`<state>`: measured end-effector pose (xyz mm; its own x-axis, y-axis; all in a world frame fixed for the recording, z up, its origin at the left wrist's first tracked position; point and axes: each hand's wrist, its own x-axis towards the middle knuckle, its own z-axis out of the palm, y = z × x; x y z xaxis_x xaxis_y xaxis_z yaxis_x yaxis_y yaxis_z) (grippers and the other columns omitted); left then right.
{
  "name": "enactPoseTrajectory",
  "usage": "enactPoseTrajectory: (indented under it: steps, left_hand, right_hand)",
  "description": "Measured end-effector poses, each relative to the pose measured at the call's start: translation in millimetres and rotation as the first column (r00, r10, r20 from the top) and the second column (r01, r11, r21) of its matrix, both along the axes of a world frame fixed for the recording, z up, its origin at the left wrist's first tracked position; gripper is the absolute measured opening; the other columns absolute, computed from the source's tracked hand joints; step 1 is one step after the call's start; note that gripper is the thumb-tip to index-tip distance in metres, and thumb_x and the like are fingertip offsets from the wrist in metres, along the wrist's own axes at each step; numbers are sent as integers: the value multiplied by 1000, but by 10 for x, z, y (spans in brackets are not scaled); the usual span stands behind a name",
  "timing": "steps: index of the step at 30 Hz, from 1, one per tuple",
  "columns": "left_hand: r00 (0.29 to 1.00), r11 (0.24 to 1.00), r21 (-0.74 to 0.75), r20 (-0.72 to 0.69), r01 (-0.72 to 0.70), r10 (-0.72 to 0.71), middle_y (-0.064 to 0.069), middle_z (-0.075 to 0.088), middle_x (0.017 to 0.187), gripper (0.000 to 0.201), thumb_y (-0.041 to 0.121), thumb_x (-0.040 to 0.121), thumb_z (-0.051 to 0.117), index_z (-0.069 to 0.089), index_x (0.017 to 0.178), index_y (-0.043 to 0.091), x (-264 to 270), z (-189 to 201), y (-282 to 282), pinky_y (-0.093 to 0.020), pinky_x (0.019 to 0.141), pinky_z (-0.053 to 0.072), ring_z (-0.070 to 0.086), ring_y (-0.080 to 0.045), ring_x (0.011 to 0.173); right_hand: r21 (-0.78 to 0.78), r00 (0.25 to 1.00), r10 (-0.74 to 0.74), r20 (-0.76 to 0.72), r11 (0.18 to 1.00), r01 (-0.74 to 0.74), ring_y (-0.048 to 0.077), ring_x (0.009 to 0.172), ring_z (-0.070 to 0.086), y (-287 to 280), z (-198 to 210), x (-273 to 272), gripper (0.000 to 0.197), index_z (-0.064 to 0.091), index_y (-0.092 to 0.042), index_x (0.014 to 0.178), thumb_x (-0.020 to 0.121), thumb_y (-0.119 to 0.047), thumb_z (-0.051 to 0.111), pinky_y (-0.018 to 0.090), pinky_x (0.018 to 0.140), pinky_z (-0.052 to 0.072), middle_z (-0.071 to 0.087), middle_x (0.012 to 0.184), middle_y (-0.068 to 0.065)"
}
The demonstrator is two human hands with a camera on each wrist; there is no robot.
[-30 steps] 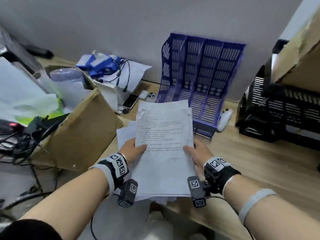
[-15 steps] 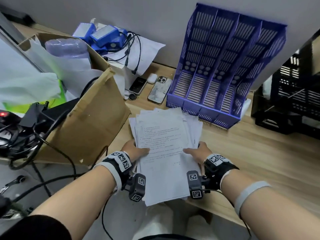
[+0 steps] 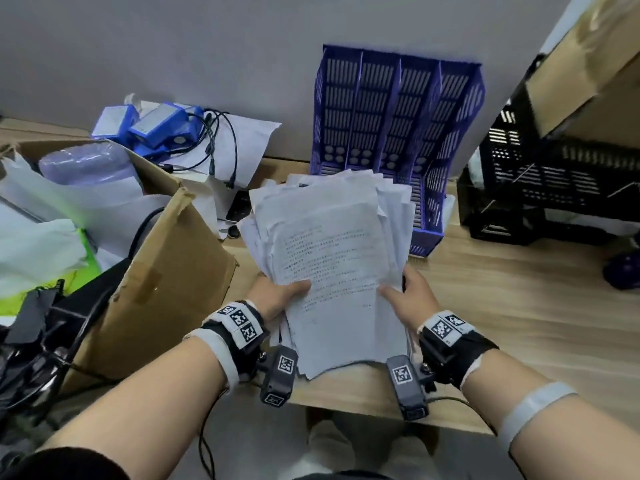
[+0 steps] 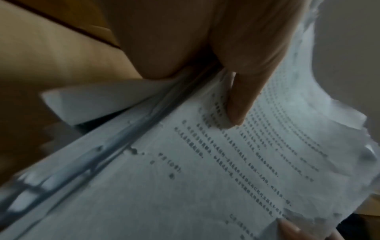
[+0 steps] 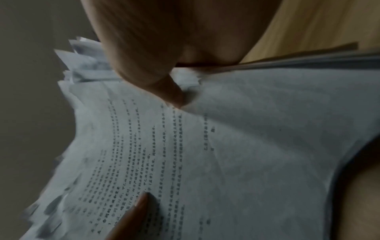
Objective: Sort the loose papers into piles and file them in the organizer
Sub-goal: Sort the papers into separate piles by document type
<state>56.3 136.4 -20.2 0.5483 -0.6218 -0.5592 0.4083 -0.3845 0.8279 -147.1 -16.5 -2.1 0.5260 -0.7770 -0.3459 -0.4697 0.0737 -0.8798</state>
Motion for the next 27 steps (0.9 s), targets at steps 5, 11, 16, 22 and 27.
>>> enactPoseTrajectory:
  steps: [5, 11, 16, 22, 27]
  left_hand:
    - [981, 954, -292, 196, 66, -7, -5, 76, 108, 43, 11, 72, 86, 70, 112, 11, -15, 677, -522, -38, 88, 58, 72, -23, 101]
    - [890, 931, -201, 409, 306, -204, 14, 75, 100, 35, 17, 75, 84, 71, 105, 30, -308, 606, -735, -34, 91, 55, 70, -4, 95]
    - [892, 921, -267, 426, 283, -150, -1, 69, 121, 53, 26, 72, 84, 62, 120, 27, -567, 542, -870, -41, 104, 49, 64, -16, 114]
    - [938, 914, -317, 313, 253, -151, -10, 73, 114, 49, 1, 74, 82, 64, 120, 4, -452, 673, -897, -50, 99, 52, 69, -26, 108]
    - [945, 934, -289, 307, 208, -115, -9, 74, 112, 45, 4, 74, 83, 67, 116, 10, -504, 613, -906, -51, 98, 52, 70, -25, 106]
  right_hand:
    - [-95, 940, -179, 290, 972, 214, 15, 105, 65, -347, 655, -33, 52, 52, -17, 122, 81, 14, 56, 28, 90, 54, 68, 112, 2]
    - [-144, 914, -352, 200, 913, 383, 17, 102, 64, -369, 527, -348, 50, 50, -4, 123, 75, 9, 51, 30, 91, 52, 66, 109, 10]
    - [-86, 891, -424, 165, 893, 441, 23, 106, 63, -215, 380, -402, 58, 53, -21, 128, 71, -11, 58, 39, 92, 53, 68, 115, 4]
    - [56, 820, -509, 262, 856, 514, 11, 89, 63, -260, 376, -482, 58, 48, -20, 124, 75, 9, 58, 25, 72, 52, 65, 97, -2]
    - [152, 814, -524, 251, 852, 501, 25, 94, 65, -314, 383, -409, 46, 62, -12, 107, 72, 17, 53, 34, 76, 53, 69, 95, 8]
